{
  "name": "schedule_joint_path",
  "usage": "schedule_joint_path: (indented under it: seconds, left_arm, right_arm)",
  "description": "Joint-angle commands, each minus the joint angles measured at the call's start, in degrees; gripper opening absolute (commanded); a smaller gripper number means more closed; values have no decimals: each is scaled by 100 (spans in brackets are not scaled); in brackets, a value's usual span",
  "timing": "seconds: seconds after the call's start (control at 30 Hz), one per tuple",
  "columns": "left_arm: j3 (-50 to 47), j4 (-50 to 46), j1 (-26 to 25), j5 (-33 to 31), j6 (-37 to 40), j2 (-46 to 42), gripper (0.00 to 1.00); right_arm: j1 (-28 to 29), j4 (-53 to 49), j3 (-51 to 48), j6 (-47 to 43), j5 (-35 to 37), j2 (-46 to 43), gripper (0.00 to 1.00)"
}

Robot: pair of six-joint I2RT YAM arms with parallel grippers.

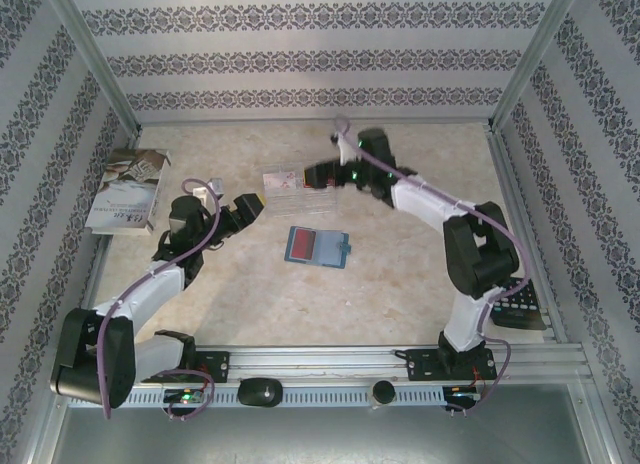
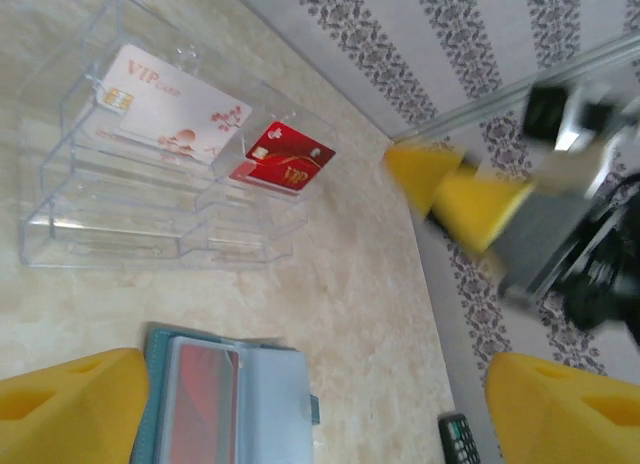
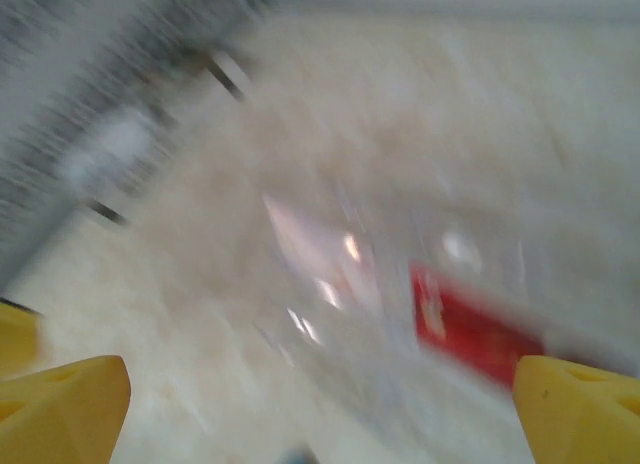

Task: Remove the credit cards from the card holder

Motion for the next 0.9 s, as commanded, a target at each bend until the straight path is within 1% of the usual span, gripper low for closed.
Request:
schedule_joint_path:
  seconds: [0.0,0.03,0.07,0.1,0.13,0.17,0.2,0.3,0.33,0.4,0.47,0.57,0.77,0.87]
  left_arm:
    - [-305,171,-54,-318,159,-269,88]
    - [-348,116,-78,-359,183,-293,88]
    - [-387,98,-100,-372,199,-300,88]
    - [-441,99,-114,-389,205,-306,87]
    - [-506,128,-124,-420,190,-307,87]
    - [-575,175,-129,-426,186,-320,87]
    - [-624,157,-141,-472,182,-341,87]
    - [-622,-337,-167,-638,364,-409,83]
    - [-626,-542,-192,-757,410,-442,83]
    - [-697,-627,-198,-815,451,-493,83]
    - [-725,-722,-197,-847,495,-522,83]
    - [-744,-732,-208,-817,517,-527,84]
    - [-727,-806,-212,-828,588,-572,84]
    - [-719,-812,-212,-852,615,-560,84]
  right_arm:
    - [920,-478,-539,-355,2642,-834,98]
    - [872,-651,-589,-224,2121,-825,98]
    - [787,-810,-602,-52,1597,-776,92]
    - [715,-851,-665,84,864,-686,71]
    - [708,-857,-735,230,480,-612,60]
    - [794,-925,-808,362,441,-566,55]
    - [946,-967,-901,457,601,-514,55]
    - [1389,-1715,-731,419,1178,-201,55]
    - [1570,-1784,-752,393,1436,-145,55]
    - [1888,-1974,-690,220,1973,-51,55]
    - [2122,-2136,-536,40,2605,70,57]
    - [2240,-2159,-372,-154,3021,231,58]
    - [2368,-2409,65,-629,3489,574,56]
    - [2369,-2420,225,-765,3500,724,55]
